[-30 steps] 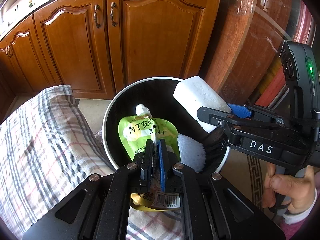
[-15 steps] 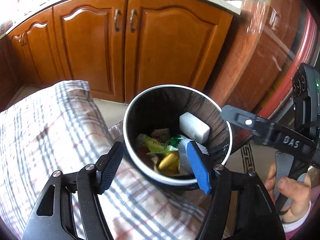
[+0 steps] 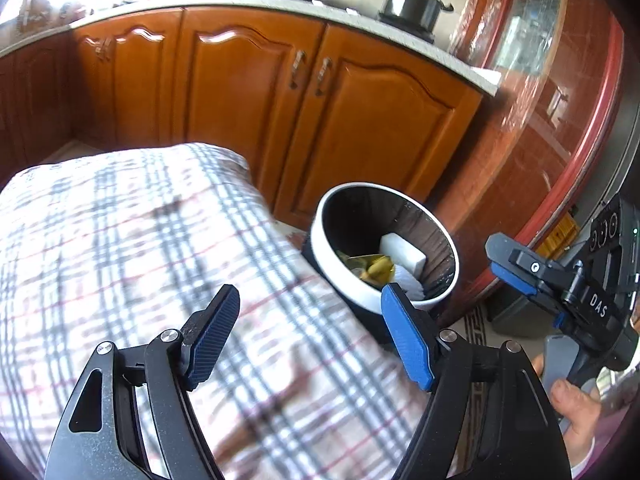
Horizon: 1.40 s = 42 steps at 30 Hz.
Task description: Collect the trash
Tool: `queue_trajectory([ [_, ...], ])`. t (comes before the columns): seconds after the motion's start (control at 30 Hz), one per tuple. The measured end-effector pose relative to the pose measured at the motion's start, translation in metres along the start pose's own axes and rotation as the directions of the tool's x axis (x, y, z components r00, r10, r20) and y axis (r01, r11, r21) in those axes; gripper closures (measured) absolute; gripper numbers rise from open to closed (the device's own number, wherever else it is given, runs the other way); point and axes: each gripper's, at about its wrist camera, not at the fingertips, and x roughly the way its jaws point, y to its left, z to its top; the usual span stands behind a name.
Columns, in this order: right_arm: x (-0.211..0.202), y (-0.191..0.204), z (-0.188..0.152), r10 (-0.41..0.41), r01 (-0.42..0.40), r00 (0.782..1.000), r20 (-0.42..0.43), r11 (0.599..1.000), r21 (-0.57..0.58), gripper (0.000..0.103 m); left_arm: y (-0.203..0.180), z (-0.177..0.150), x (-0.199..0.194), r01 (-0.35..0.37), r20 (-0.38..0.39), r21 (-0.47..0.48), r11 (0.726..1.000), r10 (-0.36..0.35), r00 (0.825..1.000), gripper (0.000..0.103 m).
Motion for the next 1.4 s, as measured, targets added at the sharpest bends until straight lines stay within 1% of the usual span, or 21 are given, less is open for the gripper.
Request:
queue_trajectory([
  [0.1,-0.003,0.014,-0.013,0.038,-0.038,0.999,0.002,0.999,0.019,0.003,0.013,-0.014,-0.022,-0.024,0.038,-0.019,1.0,0.025,0.999,0.025],
  [0.2,-0.006,0.031,-0.028,0.049,-0.05,0.999,0.009,0.999,0.023,0.003,0.026,-0.024,-0.037,-0.047,0.057,-0.041,0.998,0.049,0.997,0.024],
  [0.33,-0.008,0.049,-0.047,0.058,-0.058,0.998,0.014,0.998,0.02,0.003,0.042,-0.039,-0.058,-0.096,0.095,-0.057,0.994,0.101,0.99,0.024],
  [0.43,-0.01,0.063,-0.059,0.055,-0.055,0.998,0.019,0.998,0.0,0.003,0.051,-0.045,-0.072,-0.116,0.124,-0.063,0.991,0.123,0.985,0.024],
  [0.53,-0.019,0.079,-0.059,0.026,-0.024,0.999,0.042,0.998,-0.06,0.003,0.053,-0.045,-0.087,-0.142,0.172,-0.049,0.989,0.148,0.974,0.023],
  [0.57,-0.027,0.085,-0.057,0.018,-0.011,0.997,0.071,0.996,-0.091,0.003,0.053,-0.044,-0.095,-0.152,0.201,-0.044,0.987,0.158,0.967,0.021],
  [0.6,-0.038,0.095,-0.054,0.005,0.012,0.992,0.122,0.991,-0.136,0.003,0.052,-0.044,-0.101,-0.162,0.229,-0.042,0.986,0.167,0.959,0.014],
  [0.63,-0.046,0.102,-0.054,-0.008,0.037,0.986,0.166,0.985,-0.17,0.002,0.052,-0.044,-0.109,-0.184,0.27,-0.043,0.982,0.189,0.944,0.002],
  [0.67,-0.054,0.108,-0.054,-0.021,0.067,0.976,0.218,0.976,-0.206,0.0,0.052,-0.045,-0.113,-0.203,0.298,-0.045,0.978,0.208,0.932,0.0],
  [0.73,-0.06,0.115,-0.057,-0.042,0.113,0.96,0.277,0.963,-0.244,0.0,0.049,-0.051,-0.12,-0.251,0.356,-0.037,0.967,0.248,0.901,0.0],
  [0.83,-0.053,0.112,-0.065,-0.06,0.132,0.958,0.28,0.96,-0.245,0.0,0.048,-0.059,-0.117,-0.318,0.383,-0.016,0.948,0.3,0.874,0.0],
  [0.87,-0.05,0.11,-0.068,-0.064,0.135,0.957,0.283,0.962,-0.239,0.0,0.048,-0.064,-0.114,-0.329,0.388,-0.013,0.944,0.308,0.869,0.0],
  [1.03,-0.04,0.104,-0.088,-0.079,0.153,0.952,0.296,0.959,-0.238,0.0,0.053,-0.081,-0.105,-0.351,0.374,-0.018,0.936,0.331,0.866,0.0],
  [1.07,-0.038,0.103,-0.09,-0.083,0.158,0.952,0.295,0.957,-0.242,0.0,0.054,-0.084,-0.104,-0.368,0.378,-0.022,0.929,0.349,0.858,0.0],
  [1.2,-0.041,0.105,-0.098,-0.09,0.183,0.94,0.329,0.947,-0.264,0.0,0.052,-0.087,-0.106,-0.395,0.389,-0.017,0.918,0.37,0.844,0.0],
  [1.3,-0.041,0.106,-0.102,-0.1,0.204,0.933,0.344,0.938,-0.279,0.0,0.053,-0.09,-0.107,-0.401,0.386,-0.022,0.916,0.378,0.842,0.0],
  [1.4,-0.04,0.108,-0.105,-0.099,0.209,0.932,0.347,0.933,-0.292,0.0,0.053,-0.092,-0.107,-0.424,0.388,-0.024,0.905,0.399,0.831,0.0],
])
